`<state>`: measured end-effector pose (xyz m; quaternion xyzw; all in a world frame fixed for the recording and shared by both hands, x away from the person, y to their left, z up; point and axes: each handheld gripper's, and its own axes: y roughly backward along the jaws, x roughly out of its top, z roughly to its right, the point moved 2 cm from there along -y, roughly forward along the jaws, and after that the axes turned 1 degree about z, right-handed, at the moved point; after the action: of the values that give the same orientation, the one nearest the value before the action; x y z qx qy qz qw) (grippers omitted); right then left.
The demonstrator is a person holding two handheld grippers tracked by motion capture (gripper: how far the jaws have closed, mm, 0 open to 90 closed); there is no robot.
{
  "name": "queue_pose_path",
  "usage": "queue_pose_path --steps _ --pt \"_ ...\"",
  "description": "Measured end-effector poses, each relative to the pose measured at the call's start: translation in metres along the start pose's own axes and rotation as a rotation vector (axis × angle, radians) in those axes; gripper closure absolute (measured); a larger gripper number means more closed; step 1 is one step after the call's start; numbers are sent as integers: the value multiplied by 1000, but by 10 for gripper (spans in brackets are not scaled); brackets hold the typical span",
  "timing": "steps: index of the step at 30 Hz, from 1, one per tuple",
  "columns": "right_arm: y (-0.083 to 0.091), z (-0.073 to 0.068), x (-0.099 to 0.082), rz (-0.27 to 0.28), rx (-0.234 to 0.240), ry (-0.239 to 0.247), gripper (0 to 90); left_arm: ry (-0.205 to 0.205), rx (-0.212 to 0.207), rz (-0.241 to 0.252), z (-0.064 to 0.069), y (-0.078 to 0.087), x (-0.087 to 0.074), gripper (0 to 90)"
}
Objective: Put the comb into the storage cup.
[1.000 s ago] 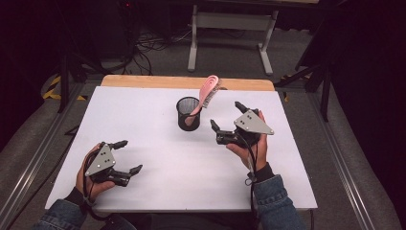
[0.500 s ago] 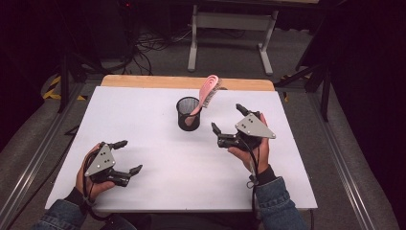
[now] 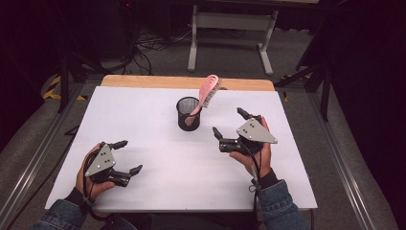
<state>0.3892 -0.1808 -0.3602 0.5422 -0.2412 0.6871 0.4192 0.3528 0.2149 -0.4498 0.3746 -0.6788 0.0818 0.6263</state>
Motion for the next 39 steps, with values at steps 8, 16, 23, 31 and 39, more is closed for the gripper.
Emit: queue_pose_path --steps 8,16,23,31,39 --pt "5 -2 -2 -2 2 7 57 -3 -2 -1 0 0 0 73" --pt "11 -3 -6 -7 6 13 57 -3 -3 -1 0 0 0 73" --pt "15 -3 -10 -5 9 20 57 -4 -4 -3 0 0 0 73" --pt "22 -2 -15 -2 3 30 58 -1 -4 -3 0 -1 0 73" --pt "28 0 -23 -14 3 41 63 -6 -7 -6 0 -2 0 73"
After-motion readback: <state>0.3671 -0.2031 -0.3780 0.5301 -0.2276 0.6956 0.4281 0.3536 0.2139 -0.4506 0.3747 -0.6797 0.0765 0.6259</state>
